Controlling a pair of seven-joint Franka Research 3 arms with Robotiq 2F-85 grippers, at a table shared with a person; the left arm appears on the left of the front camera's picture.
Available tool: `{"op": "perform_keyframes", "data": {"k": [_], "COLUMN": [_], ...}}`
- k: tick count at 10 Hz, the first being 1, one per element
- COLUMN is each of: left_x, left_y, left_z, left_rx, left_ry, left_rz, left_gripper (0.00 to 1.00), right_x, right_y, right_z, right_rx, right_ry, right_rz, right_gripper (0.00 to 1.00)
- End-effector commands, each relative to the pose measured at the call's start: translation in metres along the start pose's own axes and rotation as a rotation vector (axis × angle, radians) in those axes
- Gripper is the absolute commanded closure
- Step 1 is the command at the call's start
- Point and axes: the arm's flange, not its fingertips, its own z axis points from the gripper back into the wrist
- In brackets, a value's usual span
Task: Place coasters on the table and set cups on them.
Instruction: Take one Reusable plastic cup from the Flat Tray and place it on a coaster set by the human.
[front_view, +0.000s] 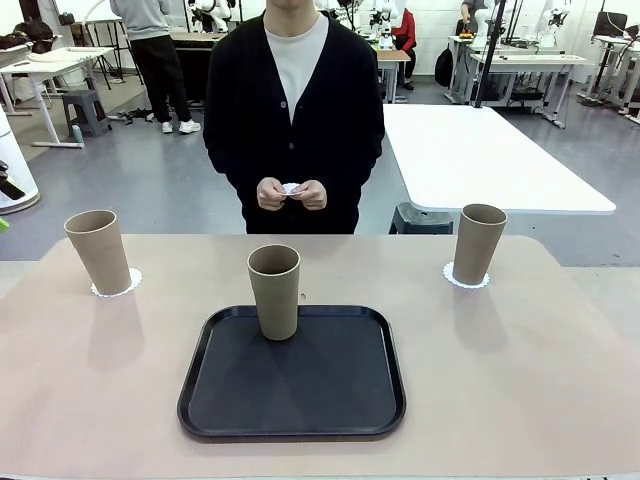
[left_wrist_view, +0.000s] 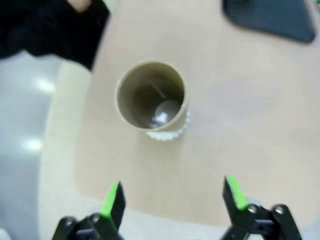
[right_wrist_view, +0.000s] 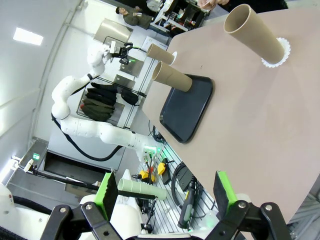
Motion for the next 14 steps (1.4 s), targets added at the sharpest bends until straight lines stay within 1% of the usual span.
{"op": "perform_keyframes", "data": {"k": [1, 2, 4, 5, 6, 13, 14], "left_x": [0.025, 0.031, 0.032, 0.028, 0.034, 0.034, 0.033], "left_y": [-0.029, -0.036, -0.044, -0.044, -0.045, -0.045, -0.045], "left_z": [0.012, 0.012, 0.004, 0.001, 0.007, 0.007, 0.006], "left_rx": [-0.138, -0.194, -0.226, -0.236, -0.209, -0.209, -0.224], "left_ry": [0.123, 0.144, 0.139, 0.114, 0.138, 0.138, 0.128], "left_rz": [0.067, 0.046, 0.02, 0.019, 0.038, 0.038, 0.037], "left_gripper": [0.0, 0.0, 0.0, 0.0, 0.0, 0.0, 0.0], "right_x": [0.0, 0.0, 0.0, 0.0, 0.0, 0.0, 0.0], "right_y": [0.0, 0.0, 0.0, 0.0, 0.0, 0.0, 0.0], "right_z": [0.0, 0.0, 0.0, 0.0, 0.0, 0.0, 0.0], "right_rx": [0.004, 0.004, 0.004, 0.004, 0.004, 0.004, 0.004], "right_ry": [-0.001, -0.001, -0.001, -0.001, -0.001, -0.001, -0.001], "right_rz": [0.008, 0.008, 0.008, 0.008, 0.008, 0.008, 0.008], "right_gripper": [0.0, 0.0, 0.0, 0.0, 0.0, 0.0, 0.0]}}
